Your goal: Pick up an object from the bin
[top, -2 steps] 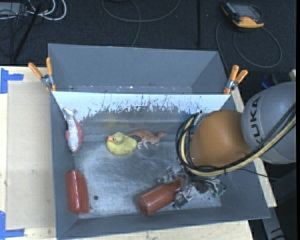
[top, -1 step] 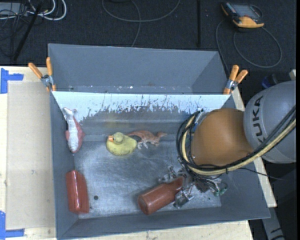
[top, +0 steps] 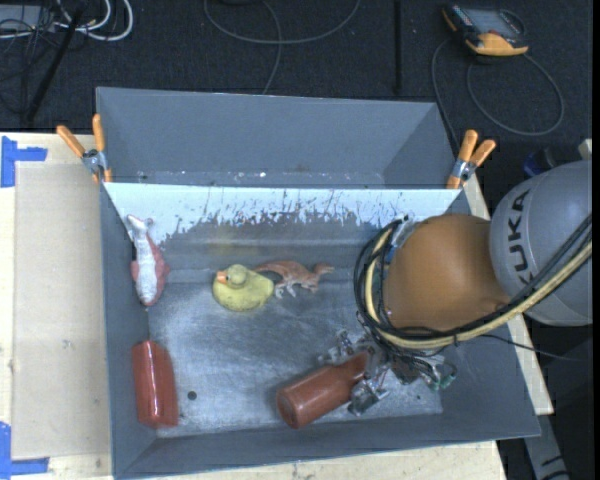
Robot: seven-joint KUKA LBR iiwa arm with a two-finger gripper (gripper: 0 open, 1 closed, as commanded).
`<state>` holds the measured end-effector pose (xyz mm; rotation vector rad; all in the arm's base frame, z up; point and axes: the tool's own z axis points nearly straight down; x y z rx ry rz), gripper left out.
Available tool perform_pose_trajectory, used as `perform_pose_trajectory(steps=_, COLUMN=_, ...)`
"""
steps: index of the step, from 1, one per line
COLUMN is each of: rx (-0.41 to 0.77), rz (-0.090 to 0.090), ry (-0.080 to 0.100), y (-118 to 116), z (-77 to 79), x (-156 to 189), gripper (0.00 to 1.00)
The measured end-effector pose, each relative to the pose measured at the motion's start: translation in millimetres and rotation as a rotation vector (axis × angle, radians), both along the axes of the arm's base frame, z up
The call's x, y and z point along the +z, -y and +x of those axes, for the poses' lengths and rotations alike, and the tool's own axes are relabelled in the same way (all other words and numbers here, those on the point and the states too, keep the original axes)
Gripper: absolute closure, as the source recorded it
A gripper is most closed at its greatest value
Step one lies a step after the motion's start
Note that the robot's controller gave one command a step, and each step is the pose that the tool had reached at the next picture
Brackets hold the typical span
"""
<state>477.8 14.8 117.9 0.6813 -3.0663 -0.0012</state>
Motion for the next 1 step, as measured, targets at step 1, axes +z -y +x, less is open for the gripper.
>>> perform_pose_trajectory(steps=1, rx=-0.001, rz=0.0, ry=0.0, y=-0.3, z=0.1, x=3.2, gripper=1.0)
